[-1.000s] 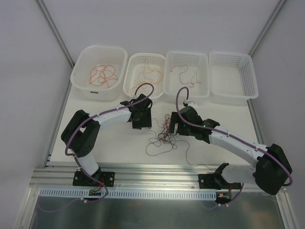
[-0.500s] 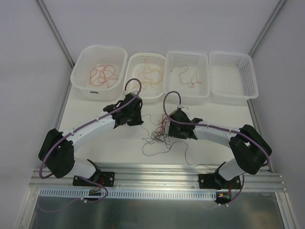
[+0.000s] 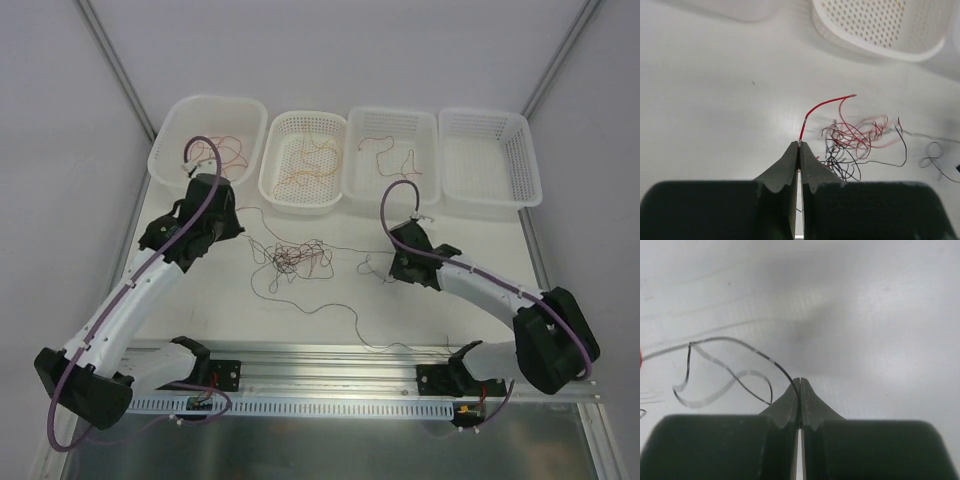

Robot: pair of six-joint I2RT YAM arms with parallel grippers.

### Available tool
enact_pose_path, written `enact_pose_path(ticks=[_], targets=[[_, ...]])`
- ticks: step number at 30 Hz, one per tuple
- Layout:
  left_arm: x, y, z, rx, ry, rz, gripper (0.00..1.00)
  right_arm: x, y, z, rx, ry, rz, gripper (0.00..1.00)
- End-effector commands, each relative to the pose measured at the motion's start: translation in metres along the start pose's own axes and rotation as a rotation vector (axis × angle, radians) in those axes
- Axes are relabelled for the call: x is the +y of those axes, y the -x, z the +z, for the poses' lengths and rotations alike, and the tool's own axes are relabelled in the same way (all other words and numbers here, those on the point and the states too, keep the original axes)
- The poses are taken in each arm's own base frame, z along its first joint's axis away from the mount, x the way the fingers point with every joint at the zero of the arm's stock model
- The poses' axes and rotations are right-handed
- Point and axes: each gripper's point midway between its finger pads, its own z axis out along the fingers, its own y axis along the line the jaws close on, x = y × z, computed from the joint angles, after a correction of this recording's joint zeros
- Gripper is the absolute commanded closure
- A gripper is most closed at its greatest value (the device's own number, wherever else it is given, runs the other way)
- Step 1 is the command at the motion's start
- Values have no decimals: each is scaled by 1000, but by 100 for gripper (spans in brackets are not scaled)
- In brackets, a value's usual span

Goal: Untangle the cables

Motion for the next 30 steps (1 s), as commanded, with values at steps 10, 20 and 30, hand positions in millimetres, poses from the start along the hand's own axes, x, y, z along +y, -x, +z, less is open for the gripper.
enact_pose_path(ticks=[10,20,30], targets=[[114,87,-79,-243,380,-31,100,-105,72,-69,-138,-80,148,99],[146,94,-92,-254,476,-108,100,-121,97,-107,-170,14,332,99],[12,24,-38,-28,-135,-38,100,-75,62,-72,9,102,137,89]])
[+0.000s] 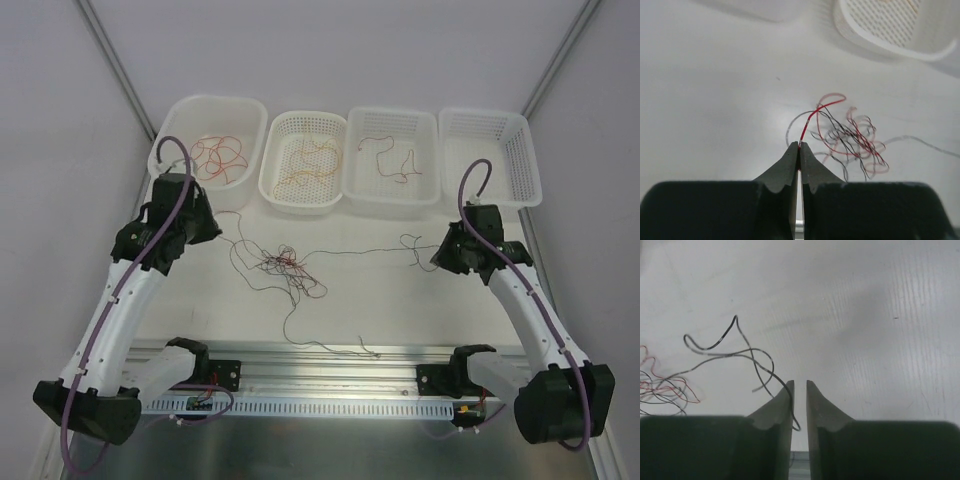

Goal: Untangle the cables

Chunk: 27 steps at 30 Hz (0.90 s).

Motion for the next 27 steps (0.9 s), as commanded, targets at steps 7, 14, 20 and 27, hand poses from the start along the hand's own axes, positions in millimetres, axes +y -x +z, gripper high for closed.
enact_pose_path(ticks=[7,14,20,27], targets=[[-91,-50,-10,123,-391,-38,100,53,-4,-17,-68,77,-261,26],[-107,-55,-15,134,-429,-29,100,146,-31,-34,-97,365,-436,26],[-111,-56,-17,129,-435,-25,100,215,-95,-12,39,547,-588,26],[-107,-49,-22,91,-426,-25,100,251,-135,29,80,597,-698,13]])
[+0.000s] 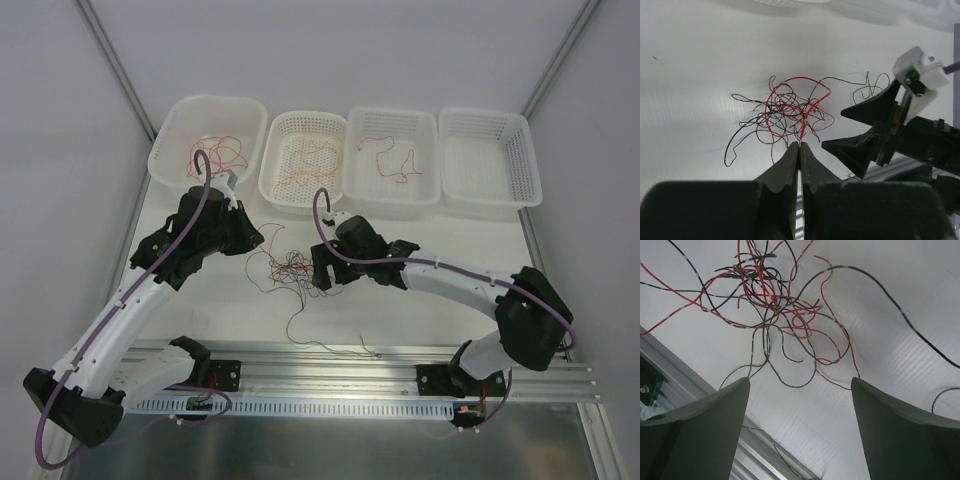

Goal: Untangle the cables

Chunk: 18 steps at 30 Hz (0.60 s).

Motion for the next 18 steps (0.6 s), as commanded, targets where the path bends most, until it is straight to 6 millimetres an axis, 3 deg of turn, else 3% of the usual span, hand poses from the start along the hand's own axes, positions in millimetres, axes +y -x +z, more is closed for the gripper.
enact_pose_path(ticks=[1,5,8,11,12,14,15,17,18], targets=[[-8,11,-8,-58,-25,2,100,27,36,15,-102,80,-61,13],[-9,16,-12,-77,-25,5,100,24,29,41,-51,65,-62,15],[-13,24,-18,-98,-34,15,100,17,20,58,-11,33,-56,24],[-7,39,-27,-160,16,32,100,1,11,64,7,-30,-59,47],[-5,43,-30,-175,35,39,100,-6,9,62,6,-66,-62,64],[2,55,-39,-208,90,64,100,-16,13,51,-17,-103,-62,77],[12,62,-43,-238,150,73,100,-26,3,46,9,-132,-60,86],[18,80,-57,-291,210,94,100,-41,9,28,-6,-165,-46,94],[29,85,-61,-298,265,94,100,-51,2,19,21,-196,-43,99]])
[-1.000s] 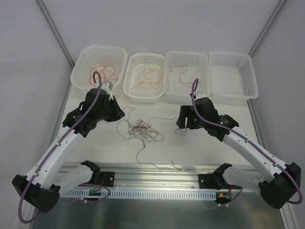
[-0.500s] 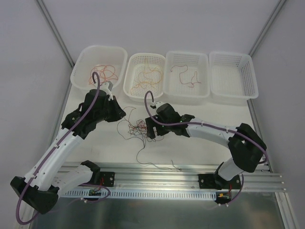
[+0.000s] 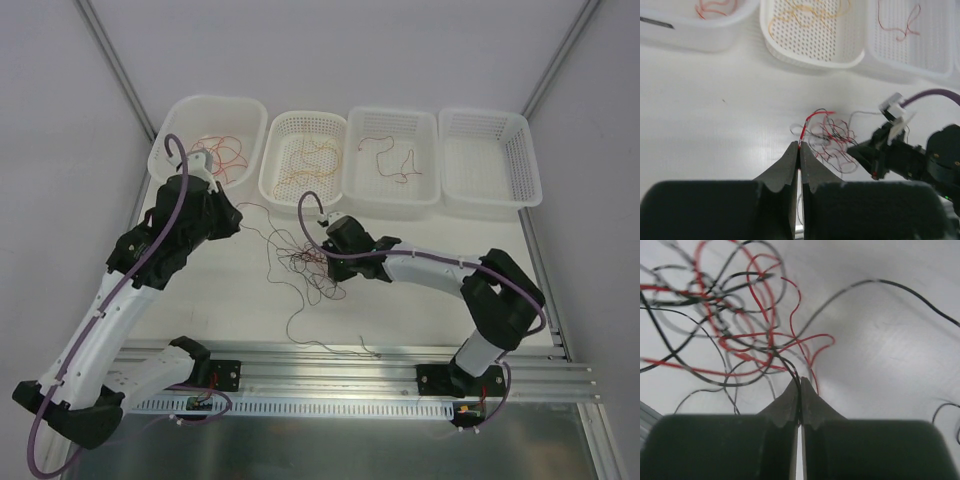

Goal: Untangle the cables

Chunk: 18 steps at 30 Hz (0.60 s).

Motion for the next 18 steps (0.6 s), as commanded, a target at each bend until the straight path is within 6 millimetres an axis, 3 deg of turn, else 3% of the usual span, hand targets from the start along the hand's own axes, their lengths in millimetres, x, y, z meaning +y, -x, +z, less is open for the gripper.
enact_pose_path(ticks=[1,2,4,5,6,8,9,10,15,16,18], targets=[[33,48,-25,-144,186,58,100,-46,3,-36,-21,-122,38,99],[40,56,-28,-158,212,56,100,-53,6,-51,-43,-123,57,99],[63,75,-38,-197,291,32,100,-82,-9,-65,-10,-167,115,99],[71,82,-42,-211,322,23,100,-86,-4,-82,-47,-153,137,99],[88,88,-47,-223,382,5,100,-95,-11,-91,-30,-167,161,99],[101,101,-59,-262,452,11,100,-119,-15,-109,-48,-195,239,99],[106,104,-60,-265,476,11,100,-136,-13,-128,-87,-222,298,99],[112,108,-66,-276,503,4,100,-140,-14,-136,-97,-212,333,99],[128,112,-69,-271,566,-19,100,-179,-9,-195,-186,-268,556,99],[132,111,-71,-268,586,-18,100,-195,-6,-212,-235,-305,625,99],[143,111,-73,-262,639,-19,100,-198,6,-234,-296,-298,689,99]])
